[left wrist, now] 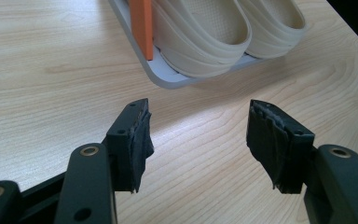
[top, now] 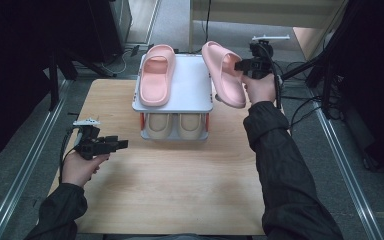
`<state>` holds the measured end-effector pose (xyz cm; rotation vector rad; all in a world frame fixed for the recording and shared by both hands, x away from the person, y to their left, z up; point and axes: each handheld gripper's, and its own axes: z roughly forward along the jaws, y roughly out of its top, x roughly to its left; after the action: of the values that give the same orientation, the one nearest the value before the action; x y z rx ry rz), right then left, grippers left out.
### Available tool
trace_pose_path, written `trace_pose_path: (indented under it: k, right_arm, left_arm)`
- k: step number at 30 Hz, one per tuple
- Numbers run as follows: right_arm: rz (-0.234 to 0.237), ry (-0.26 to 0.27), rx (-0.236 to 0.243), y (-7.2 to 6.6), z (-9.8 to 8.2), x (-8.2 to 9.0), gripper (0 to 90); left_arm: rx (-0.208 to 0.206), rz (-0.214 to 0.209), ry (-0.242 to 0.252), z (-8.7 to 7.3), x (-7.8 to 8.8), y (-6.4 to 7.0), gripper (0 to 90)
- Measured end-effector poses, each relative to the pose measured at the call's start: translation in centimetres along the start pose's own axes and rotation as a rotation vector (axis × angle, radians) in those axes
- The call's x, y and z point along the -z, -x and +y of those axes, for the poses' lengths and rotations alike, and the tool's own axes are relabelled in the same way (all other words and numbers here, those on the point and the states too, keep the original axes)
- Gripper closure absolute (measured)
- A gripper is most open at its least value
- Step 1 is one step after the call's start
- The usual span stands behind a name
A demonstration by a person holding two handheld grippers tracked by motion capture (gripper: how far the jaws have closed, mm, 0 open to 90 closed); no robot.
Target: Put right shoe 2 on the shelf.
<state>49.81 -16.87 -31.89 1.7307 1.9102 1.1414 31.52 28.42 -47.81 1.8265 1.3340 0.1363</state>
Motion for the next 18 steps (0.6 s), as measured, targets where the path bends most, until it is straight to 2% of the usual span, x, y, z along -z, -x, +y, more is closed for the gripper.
trace_pose_path:
  k: [3, 7, 18]
  right_arm:
    - [-0.002, 0.006, 0.004, -1.1, 0.5, -0.7, 80.2]
    - [-0.006, -0.004, 0.009, -2.6, 0.9, -1.8, 80.2]
    - [-0.005, -0.023, 0.024, -6.4, 0.6, -4.7, 80.1]
  left_arm:
    - [-0.011, -0.004, -0.001, 0.0, 0.0, 0.0, 39.9]
    - [-0.004, -0.006, 0.006, 0.0, 0.1, -0.1, 40.0]
    - [-0.012, -0.003, 0.001, 0.0, 0.2, -0.2, 40.0]
